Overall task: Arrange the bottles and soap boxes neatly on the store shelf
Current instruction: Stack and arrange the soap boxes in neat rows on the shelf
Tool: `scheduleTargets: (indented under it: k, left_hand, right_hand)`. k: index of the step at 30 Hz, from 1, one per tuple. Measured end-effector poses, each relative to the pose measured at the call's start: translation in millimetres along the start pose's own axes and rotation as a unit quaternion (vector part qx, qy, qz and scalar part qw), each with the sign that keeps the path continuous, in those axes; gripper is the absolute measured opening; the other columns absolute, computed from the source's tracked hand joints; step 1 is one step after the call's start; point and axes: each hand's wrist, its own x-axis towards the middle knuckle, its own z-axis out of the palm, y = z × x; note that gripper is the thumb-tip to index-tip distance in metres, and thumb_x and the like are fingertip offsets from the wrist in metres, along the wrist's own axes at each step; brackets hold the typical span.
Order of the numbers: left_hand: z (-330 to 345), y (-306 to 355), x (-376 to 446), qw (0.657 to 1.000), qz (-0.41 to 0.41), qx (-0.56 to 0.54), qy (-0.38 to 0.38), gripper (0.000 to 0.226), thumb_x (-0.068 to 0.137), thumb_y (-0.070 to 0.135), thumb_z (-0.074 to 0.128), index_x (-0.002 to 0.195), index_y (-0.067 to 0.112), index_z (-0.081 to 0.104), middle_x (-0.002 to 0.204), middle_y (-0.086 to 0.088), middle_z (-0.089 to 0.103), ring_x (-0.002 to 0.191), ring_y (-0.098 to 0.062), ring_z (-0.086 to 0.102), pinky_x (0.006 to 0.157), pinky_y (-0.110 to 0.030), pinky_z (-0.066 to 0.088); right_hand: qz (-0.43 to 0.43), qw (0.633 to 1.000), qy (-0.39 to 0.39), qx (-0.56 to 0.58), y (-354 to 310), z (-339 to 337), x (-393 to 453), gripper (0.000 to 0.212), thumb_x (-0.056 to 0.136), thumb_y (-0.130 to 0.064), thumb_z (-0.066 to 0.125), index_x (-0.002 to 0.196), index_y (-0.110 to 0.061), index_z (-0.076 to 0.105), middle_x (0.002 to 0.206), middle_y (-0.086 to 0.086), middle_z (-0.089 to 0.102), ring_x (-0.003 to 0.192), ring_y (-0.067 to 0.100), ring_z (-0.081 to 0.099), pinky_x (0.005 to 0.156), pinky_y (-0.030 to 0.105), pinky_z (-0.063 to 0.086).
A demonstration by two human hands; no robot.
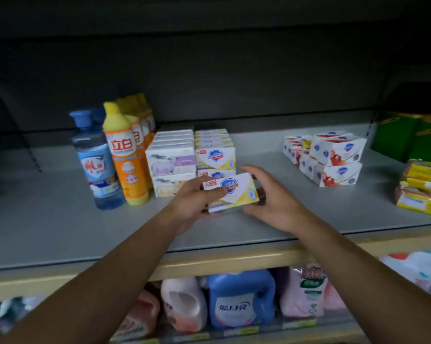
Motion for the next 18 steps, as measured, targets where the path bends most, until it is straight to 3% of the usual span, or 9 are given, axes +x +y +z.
scheduleTargets:
  k: [2, 4, 7, 9, 11, 13, 15, 18]
  left_hand:
    - [-15.6, -8.6, -6.0, 0.997, -0.001, -0.072, 0.012, 0.024, 0.085, 0.011, 0.069, 0.110, 0.008, 0.070, 0.109, -0.014, 0.072, 0.097, -0.029, 0.071, 0.071, -0.037, 0.059]
    - [-26.3, -15.0, -9.1, 0.991, 0.011, -0.135, 0.016, 0.028, 0.085, 0.009, 0.067, 0.113, 0.004, 0.067, 0.115, -0.018, 0.070, 0.104, -0.033, 0.068, 0.081, -0.044, 0.058]
    - [-31.9, -16.8, -9.2, 0.988, 0.035, -0.149, -0.026, 0.030, 0.078, 0.013, 0.070, 0.108, 0.013, 0.071, 0.114, -0.012, 0.070, 0.103, -0.028, 0.069, 0.083, -0.044, 0.057]
    - [-31.4, -17.0, -8.8, 0.988, 0.043, -0.143, -0.040, 0.032, 0.073, 0.012, 0.071, 0.104, 0.020, 0.072, 0.108, -0.010, 0.071, 0.089, -0.025, 0.070, 0.078, -0.038, 0.058]
    - [-30.3, -20.4, -8.0, 0.990, 0.064, -0.116, -0.050, 0.041, 0.071, 0.007, 0.070, 0.111, 0.014, 0.067, 0.105, -0.013, 0.069, 0.079, -0.025, 0.067, 0.078, -0.039, 0.058]
    - [-28.9, -23.2, -8.2, 0.992, 0.091, -0.075, -0.036, 0.032, 0.073, 0.010, 0.075, 0.105, 0.007, 0.068, 0.097, -0.014, 0.069, 0.072, -0.023, 0.065, 0.074, -0.037, 0.059]
    - [-27.8, -24.8, -8.3, 0.994, 0.099, -0.055, -0.003, 0.023, 0.076, 0.024, 0.078, 0.090, 0.007, 0.069, 0.087, -0.016, 0.067, 0.063, -0.019, 0.064, 0.063, -0.033, 0.058]
    - [-27.3, -24.5, -6.7, 0.995, 0.074, -0.050, 0.036, 0.036, 0.072, 0.044, 0.071, 0.077, 0.008, 0.071, 0.072, -0.015, 0.066, 0.054, -0.018, 0.061, 0.052, -0.029, 0.054]
  right_hand:
    - [0.009, 0.999, 0.003, 0.048, -4.5, 16.6, 2.1, 0.076, 0.077, -0.015, 0.080, 0.138, -0.039, 0.043, 0.125, -0.010, 0.055, 0.073, -0.009, 0.055, 0.078, 0.015, 0.042]
    - [0.033, 0.994, 0.019, 0.100, -6.9, 31.0, 0.9, 0.066, 0.079, -0.019, 0.079, 0.134, -0.039, 0.047, 0.120, -0.006, 0.058, 0.076, -0.007, 0.056, 0.081, 0.024, 0.045]
    - [0.082, 0.986, 0.066, 0.131, -5.3, 43.3, 0.7, 0.052, 0.079, -0.038, 0.076, 0.126, -0.039, 0.054, 0.108, -0.001, 0.063, 0.086, 0.016, 0.064, 0.084, 0.038, 0.053]
    - [0.108, 0.981, 0.100, 0.128, -5.3, 43.1, 1.0, 0.046, 0.071, -0.060, 0.065, 0.113, -0.044, 0.060, 0.094, -0.002, 0.065, 0.079, 0.014, 0.063, 0.076, 0.035, 0.054]
    - [0.136, 0.974, 0.128, 0.129, -7.3, 39.9, 1.6, 0.038, 0.069, -0.069, 0.051, 0.094, -0.044, 0.066, 0.075, -0.005, 0.065, 0.060, 0.006, 0.058, 0.061, 0.024, 0.050]
    - [0.170, 0.969, 0.130, 0.124, -9.2, 38.5, 2.0, 0.048, 0.080, -0.070, 0.039, 0.079, -0.032, 0.068, 0.060, -0.003, 0.065, 0.045, 0.006, 0.051, 0.048, 0.016, 0.043]
    - [0.192, 0.968, 0.109, 0.122, -10.1, 37.4, 1.5, 0.065, 0.089, -0.068, 0.030, 0.078, -0.016, 0.067, 0.053, 0.001, 0.063, 0.041, 0.010, 0.048, 0.048, 0.018, 0.043]
    - [0.181, 0.971, 0.093, 0.127, -9.4, 36.6, -1.7, 0.059, 0.092, -0.064, 0.035, 0.075, -0.018, 0.067, 0.052, -0.004, 0.060, 0.044, 0.009, 0.048, 0.048, 0.019, 0.042]
